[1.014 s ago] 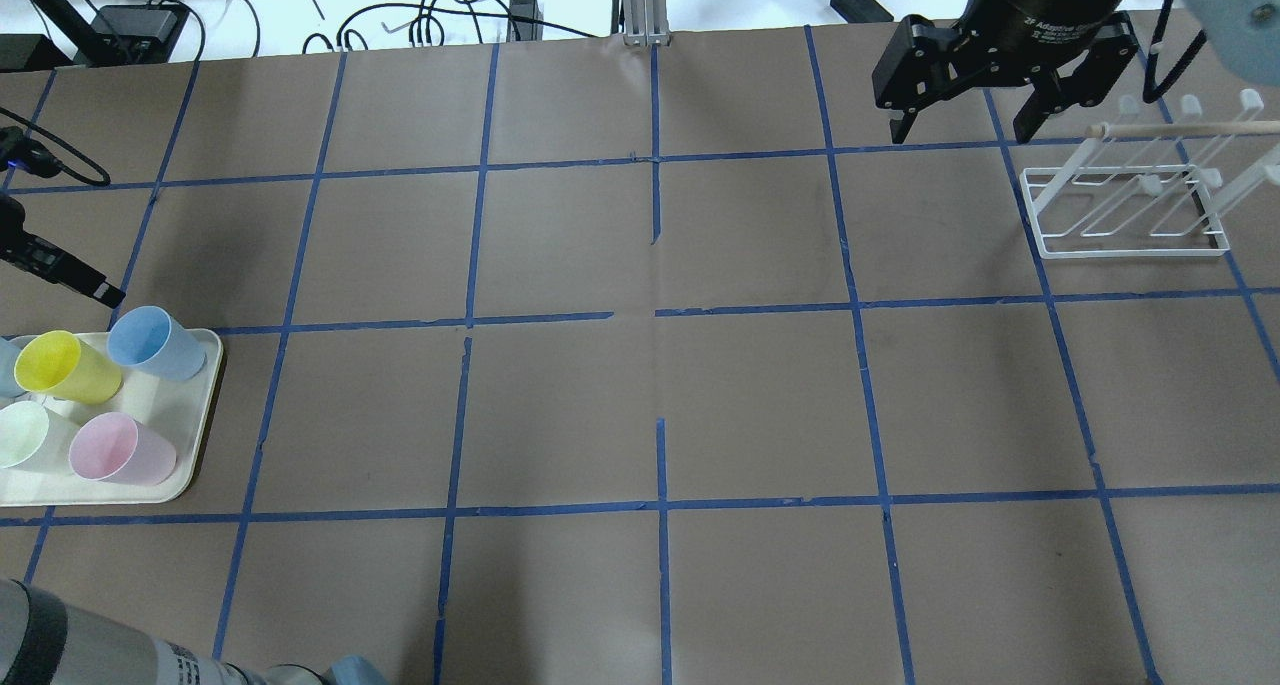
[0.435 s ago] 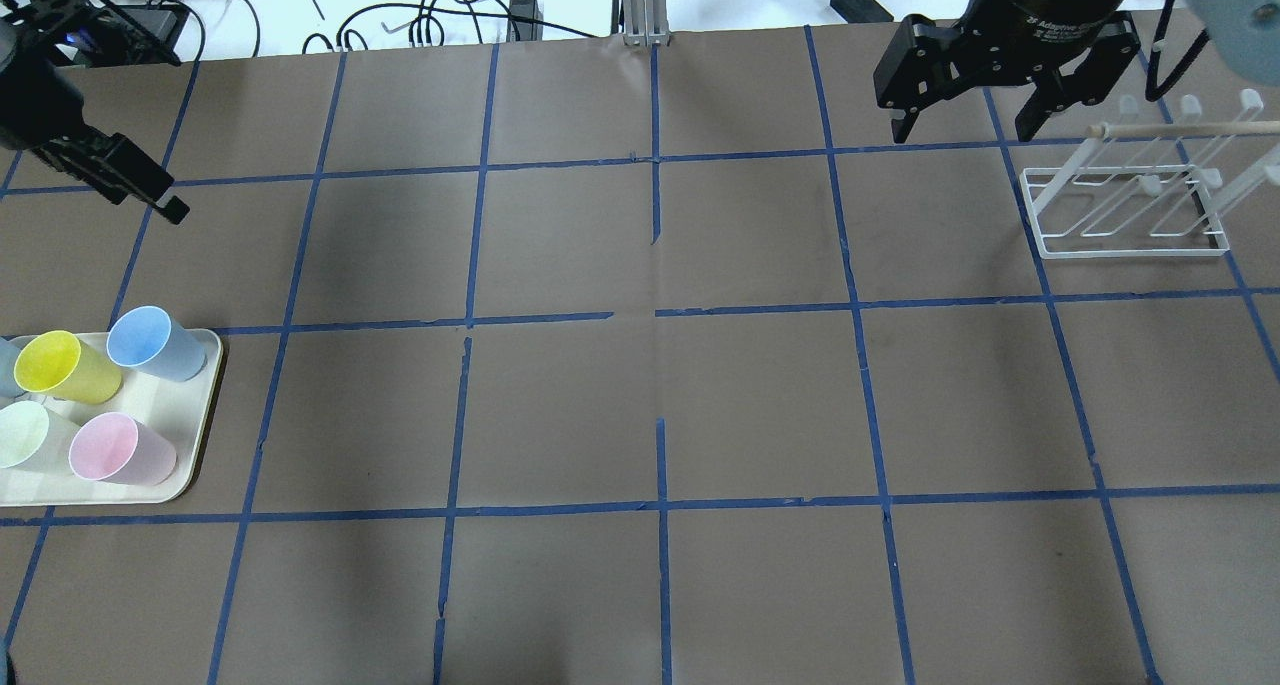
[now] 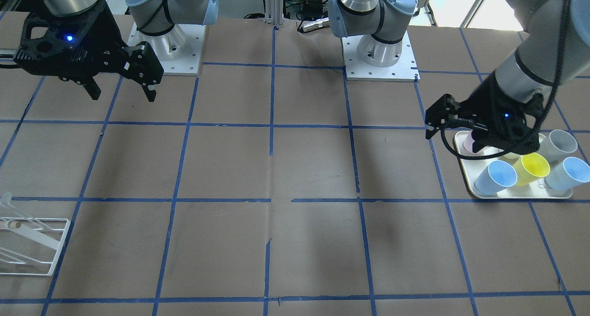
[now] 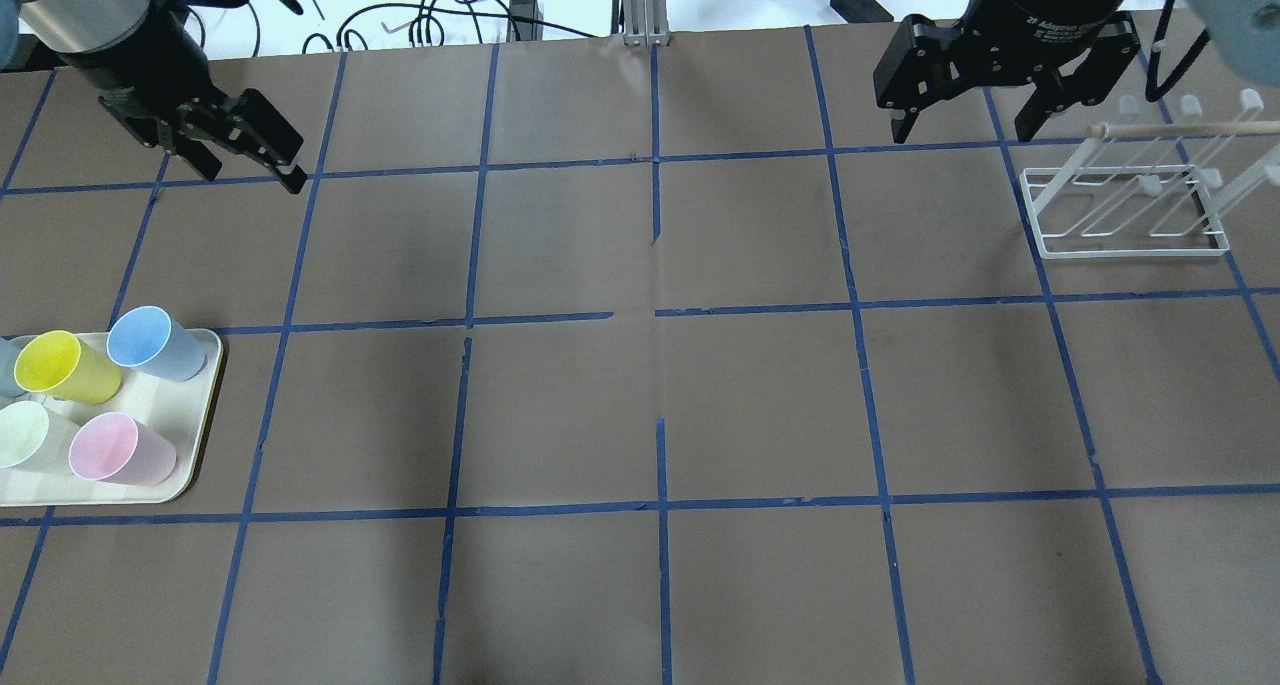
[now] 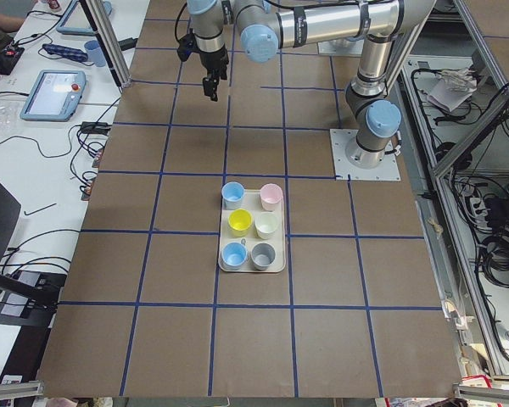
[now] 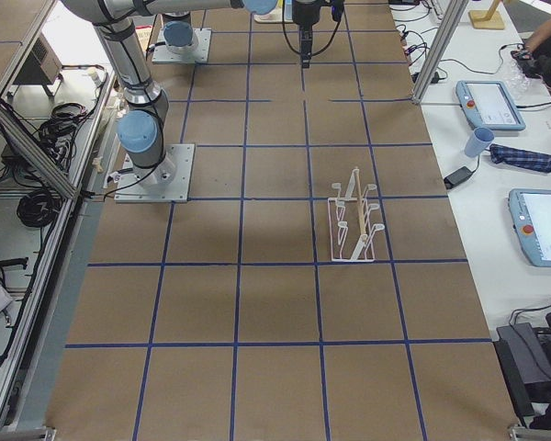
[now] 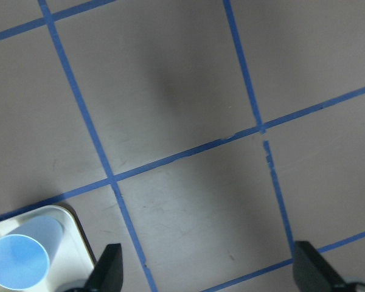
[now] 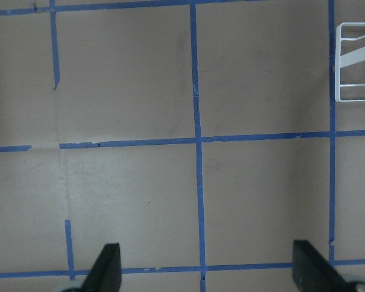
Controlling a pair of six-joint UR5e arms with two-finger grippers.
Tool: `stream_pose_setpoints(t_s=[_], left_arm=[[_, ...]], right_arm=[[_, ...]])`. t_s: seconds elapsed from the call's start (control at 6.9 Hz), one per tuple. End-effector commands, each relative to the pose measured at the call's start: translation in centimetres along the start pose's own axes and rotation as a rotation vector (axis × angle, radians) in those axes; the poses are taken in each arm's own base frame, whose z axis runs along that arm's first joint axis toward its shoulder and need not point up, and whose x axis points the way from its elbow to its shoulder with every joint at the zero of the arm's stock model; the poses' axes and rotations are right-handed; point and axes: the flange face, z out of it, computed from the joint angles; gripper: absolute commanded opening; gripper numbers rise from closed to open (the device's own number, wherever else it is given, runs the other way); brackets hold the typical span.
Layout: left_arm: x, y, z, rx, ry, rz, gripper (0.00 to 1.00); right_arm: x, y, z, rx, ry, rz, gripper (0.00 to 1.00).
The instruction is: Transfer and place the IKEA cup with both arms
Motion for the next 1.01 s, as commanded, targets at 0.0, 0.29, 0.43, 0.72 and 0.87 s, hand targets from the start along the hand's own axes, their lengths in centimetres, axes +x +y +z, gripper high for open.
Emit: stream_pose_setpoints(t_s=[0.0, 0.29, 0.43, 0.72, 0.87], left_arm=[[6.2, 2.5, -2.8, 0.046, -0.038, -0.112, 1.0], [8.2, 2.8, -2.8, 0.055, -0.082, -0.246, 1.0], [8.2, 2.4, -2.9, 0.061, -0.076, -0.256, 1.0], [8.8, 3.9, -4.5, 0.08, -0.09, -0.217, 1.0], [8.7, 4.1, -4.7, 0.084, -0.09, -0.194, 1.0]], right_arm=[[0.1, 0.0, 0.1, -0.001, 0.005, 0.0, 1.0], [0.1, 0.0, 0.0, 0.001, 0.007, -0.002, 1.0], [0.1, 0.0, 0.0, 0.001, 0.007, -0.002, 1.0], [0.1, 0.0, 0.0, 0.001, 0.007, -0.002, 1.0], [0.1, 0.0, 0.0, 0.001, 0.007, -0.002, 1.0]])
